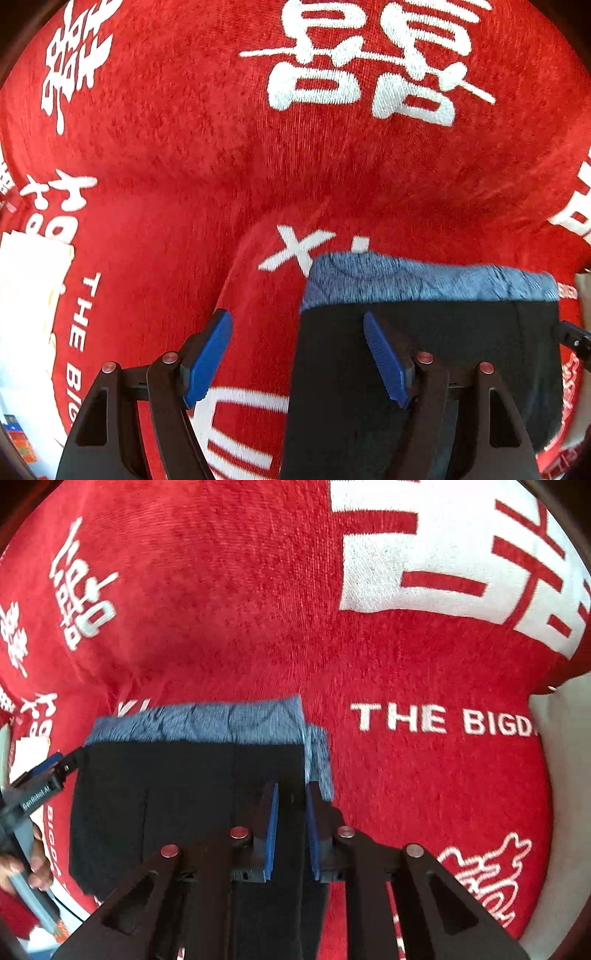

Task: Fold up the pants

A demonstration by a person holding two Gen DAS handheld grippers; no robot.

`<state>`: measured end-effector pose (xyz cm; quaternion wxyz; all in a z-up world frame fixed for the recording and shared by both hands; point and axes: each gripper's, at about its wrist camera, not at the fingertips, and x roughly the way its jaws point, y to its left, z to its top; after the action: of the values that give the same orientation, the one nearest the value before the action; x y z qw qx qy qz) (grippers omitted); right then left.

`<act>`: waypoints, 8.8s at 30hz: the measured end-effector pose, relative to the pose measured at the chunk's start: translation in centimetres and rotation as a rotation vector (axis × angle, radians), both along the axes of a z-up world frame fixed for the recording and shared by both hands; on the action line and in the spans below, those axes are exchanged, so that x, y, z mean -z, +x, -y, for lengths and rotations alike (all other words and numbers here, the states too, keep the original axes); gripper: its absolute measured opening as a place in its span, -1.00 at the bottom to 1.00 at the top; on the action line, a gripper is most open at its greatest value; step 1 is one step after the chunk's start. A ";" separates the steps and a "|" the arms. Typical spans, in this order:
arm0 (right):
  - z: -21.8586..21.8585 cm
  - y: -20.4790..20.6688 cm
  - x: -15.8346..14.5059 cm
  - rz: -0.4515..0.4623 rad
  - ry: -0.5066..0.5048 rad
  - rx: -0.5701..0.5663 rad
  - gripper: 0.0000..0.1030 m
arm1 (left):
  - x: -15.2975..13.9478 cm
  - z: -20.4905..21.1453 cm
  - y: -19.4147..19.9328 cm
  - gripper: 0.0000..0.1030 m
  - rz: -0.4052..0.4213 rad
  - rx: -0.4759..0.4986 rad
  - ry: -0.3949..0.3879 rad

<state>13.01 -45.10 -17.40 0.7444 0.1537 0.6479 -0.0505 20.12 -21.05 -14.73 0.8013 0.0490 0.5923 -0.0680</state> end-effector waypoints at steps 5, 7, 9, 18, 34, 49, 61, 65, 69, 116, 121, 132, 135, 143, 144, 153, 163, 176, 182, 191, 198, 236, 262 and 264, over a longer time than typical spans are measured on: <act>-0.9 -3.2 -1.8 0.018 -0.006 0.015 -0.67 | -0.6 -0.8 -3.0 0.45 -0.022 0.051 0.010; -1.7 -4.6 -2.1 0.012 -0.011 0.019 -0.66 | -0.6 -0.9 -4.2 0.45 -0.029 0.064 0.021; -2.6 -6.0 -2.3 0.009 -0.030 0.018 -0.66 | -0.6 -1.2 -5.5 0.45 -0.032 0.065 0.019; -4.3 -8.8 -2.6 0.003 -0.108 -0.015 -0.37 | 0.0 -1.6 -6.7 0.78 -0.057 0.059 0.034; -3.6 -9.0 -3.4 -0.010 -0.091 -0.001 -0.04 | -0.2 -2.0 -6.5 0.78 -0.093 0.068 0.017; 3.0 -7.8 -1.5 -0.001 0.207 0.136 0.51 | 0.6 -3.4 -3.6 0.78 -0.227 0.083 -0.229; 4.2 -4.7 4.6 -0.009 0.533 0.078 0.51 | 4.6 -2.1 -1.0 0.78 -0.423 0.242 -0.453; 4.3 -4.2 5.9 0.002 0.607 0.080 0.51 | 5.5 -1.3 -0.9 0.78 -0.436 0.251 -0.481; 4.2 -3.5 6.6 0.000 0.648 0.065 0.50 | 6.2 -0.3 -0.7 0.78 -0.450 0.244 -0.507; -2.2 -13.5 1.4 -0.031 0.464 0.125 0.22 | 2.2 -3.8 -12.2 0.93 -0.243 0.229 -0.275; -2.0 -14.2 -0.9 -0.050 0.363 0.158 0.34 | 0.7 -3.2 -13.0 0.94 -0.201 0.222 -0.139; -3.3 -16.1 -5.4 -0.142 0.047 0.202 0.64 | -3.0 -4.2 -16.6 0.98 -0.194 0.198 -0.005; -4.3 -16.2 -6.5 -0.138 0.022 0.199 0.67 | -3.9 -4.2 -17.7 0.98 -0.202 0.201 0.013; -8.0 -16.1 -9.4 -0.120 -0.046 0.149 1.00 | -7.1 -3.6 -20.1 0.98 -0.158 0.218 0.065; -8.5 -16.1 -9.7 -0.116 -0.048 0.145 1.00 | -7.3 -3.6 -20.2 0.98 -0.154 0.220 0.070; -11.4 -15.3 -11.7 -0.136 -0.065 0.104 1.00 | -9.2 -3.3 -21.1 0.98 -0.153 0.234 0.079; -13.0 -15.2 -13.2 -0.147 -0.076 0.076 1.00 | -10.5 -3.1 -21.7 0.98 -0.164 0.267 0.115; -13.5 -15.5 -13.7 -0.168 -0.086 0.067 1.00 | -11.2 -3.3 -22.1 0.98 -0.186 0.286 0.122; -13.5 -15.4 -14.1 -0.165 -0.095 0.063 1.00 | -11.4 -3.2 -22.1 0.98 -0.183 0.283 0.114; -13.9 -15.1 -14.5 -0.162 -0.102 0.059 1.00 | -11.7 -3.3 -22.0 0.98 -0.174 0.283 0.115; -13.9 -15.1 -14.6 -0.164 -0.103 0.059 1.00 | -11.9 -3.3 -22.0 0.98 -0.169 0.282 0.113; -13.8 -14.8 -14.5 -0.170 -0.101 0.056 1.00 | -11.7 -3.1 -21.8 0.98 -0.172 0.289 0.120; -14.1 -14.4 -13.6 -0.183 -0.096 0.041 1.00 | -11.1 -3.4 -21.6 0.98 -0.181 0.270 0.122; -14.2 -14.3 -13.5 -0.184 -0.095 0.040 1.00 | -11.1 -3.4 -21.6 0.98 -0.180 0.267 0.118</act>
<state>-1.33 -30.93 -3.90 0.6870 0.1258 0.7072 -0.1097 -1.52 -17.65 -3.63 0.7245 0.1682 0.6529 -0.1431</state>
